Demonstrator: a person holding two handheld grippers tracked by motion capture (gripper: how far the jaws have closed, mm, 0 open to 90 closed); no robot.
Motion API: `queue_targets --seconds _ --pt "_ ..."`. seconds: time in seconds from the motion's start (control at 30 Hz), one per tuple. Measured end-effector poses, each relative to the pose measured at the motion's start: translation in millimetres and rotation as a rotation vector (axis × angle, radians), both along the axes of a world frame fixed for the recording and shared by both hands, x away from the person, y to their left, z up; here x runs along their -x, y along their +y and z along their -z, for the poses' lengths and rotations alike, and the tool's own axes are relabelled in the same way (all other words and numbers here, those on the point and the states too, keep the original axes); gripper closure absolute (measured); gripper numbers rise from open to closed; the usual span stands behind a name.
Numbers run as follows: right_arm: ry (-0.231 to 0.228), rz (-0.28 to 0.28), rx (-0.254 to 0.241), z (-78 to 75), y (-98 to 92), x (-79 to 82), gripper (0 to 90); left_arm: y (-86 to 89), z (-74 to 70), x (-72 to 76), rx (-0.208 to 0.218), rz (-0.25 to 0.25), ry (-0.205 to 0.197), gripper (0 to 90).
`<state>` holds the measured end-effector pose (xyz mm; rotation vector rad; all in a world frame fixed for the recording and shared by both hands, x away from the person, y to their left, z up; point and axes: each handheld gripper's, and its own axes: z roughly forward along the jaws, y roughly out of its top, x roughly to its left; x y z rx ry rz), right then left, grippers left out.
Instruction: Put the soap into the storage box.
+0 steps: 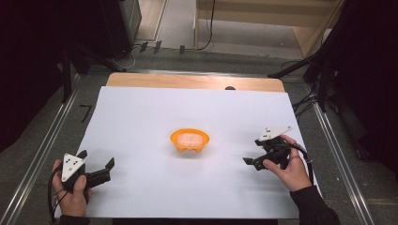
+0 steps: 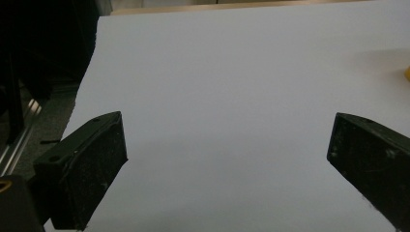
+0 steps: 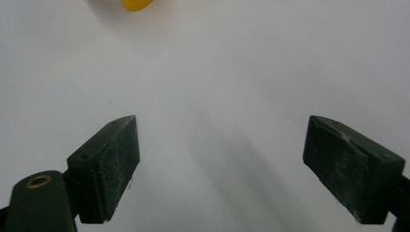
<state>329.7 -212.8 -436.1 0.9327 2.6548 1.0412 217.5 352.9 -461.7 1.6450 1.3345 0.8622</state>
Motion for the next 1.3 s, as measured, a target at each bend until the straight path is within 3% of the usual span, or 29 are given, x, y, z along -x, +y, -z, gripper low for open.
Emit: queue_targets --seconds 0.47,0.57,0.7,1.3 --pt "-0.001 0.037 -0.032 12.9 -19.5 14.0 13.2 -0.3 0.0 0.3 -0.003 -0.003 -0.003 0.7" --pt "0.009 0.035 -0.024 16.3 -23.4 19.1 7.5 -0.6 -0.1 0.4 -0.005 -0.003 -0.001 0.7" --pt "0.023 0.039 -0.032 19.4 -28.6 23.2 7.4 -0.7 -0.2 0.5 -0.007 -0.003 0.000 0.7" --pt "0.014 0.159 -0.095 31.0 -66.2 38.1 0.0 -1.3 0.0 0.5 -0.012 -0.005 -0.001 0.7"
